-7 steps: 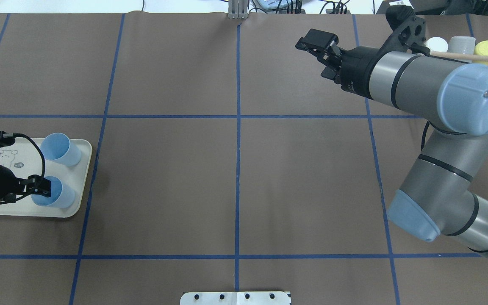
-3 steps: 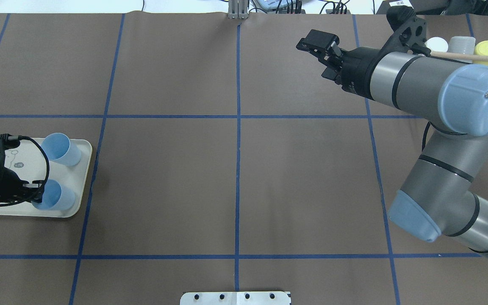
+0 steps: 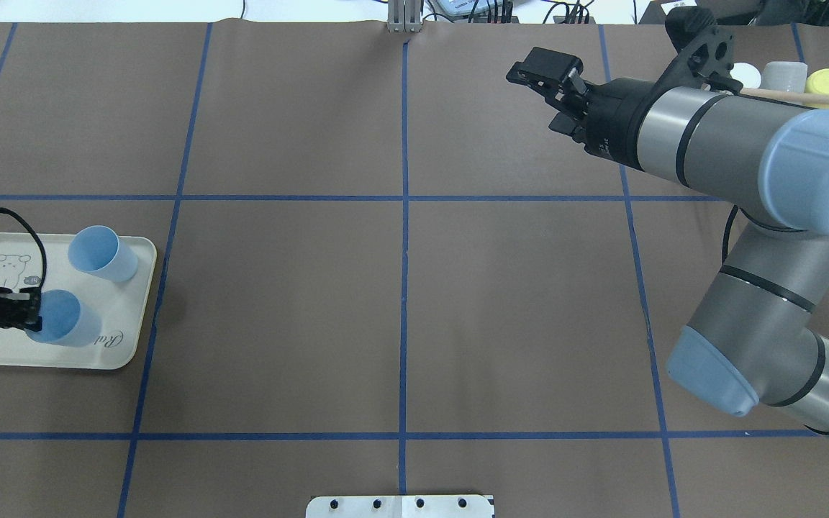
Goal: Transfer IKEA cup to right arm and place on rack
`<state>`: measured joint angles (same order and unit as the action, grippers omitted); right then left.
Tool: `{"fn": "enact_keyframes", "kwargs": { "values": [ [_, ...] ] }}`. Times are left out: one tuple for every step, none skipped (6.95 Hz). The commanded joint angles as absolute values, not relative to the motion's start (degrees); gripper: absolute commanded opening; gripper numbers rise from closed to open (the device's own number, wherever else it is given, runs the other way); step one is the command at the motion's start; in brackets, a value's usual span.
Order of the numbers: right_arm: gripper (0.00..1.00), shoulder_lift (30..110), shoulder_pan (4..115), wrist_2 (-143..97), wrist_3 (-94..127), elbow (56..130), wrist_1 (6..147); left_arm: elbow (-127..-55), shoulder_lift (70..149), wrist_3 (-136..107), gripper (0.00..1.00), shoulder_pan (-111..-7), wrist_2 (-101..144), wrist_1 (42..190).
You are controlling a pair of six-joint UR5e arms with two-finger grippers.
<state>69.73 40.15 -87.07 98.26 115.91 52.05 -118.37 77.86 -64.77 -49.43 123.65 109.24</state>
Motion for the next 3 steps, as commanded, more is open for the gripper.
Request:
{"fn": "enact_keyframes", "kwargs": {
  "values": [
    [1.0,69.87,40.17,-87.19,98.26,116.1,52.03,-124.94,77.08,-51.3,0.0,-63.66,131.55,97.9],
    [1.0,69.87,40.08,-87.36,98.17,116.02,52.12,-129.94,78.39,-50.37,0.0,-64.07,131.83,89.56],
    [1.0,70.22,40.08,-87.62,98.09,116.02,52.03,-131.82,84.49,-50.88,0.0,-64.59,131.84,82.69]
  ]
}}
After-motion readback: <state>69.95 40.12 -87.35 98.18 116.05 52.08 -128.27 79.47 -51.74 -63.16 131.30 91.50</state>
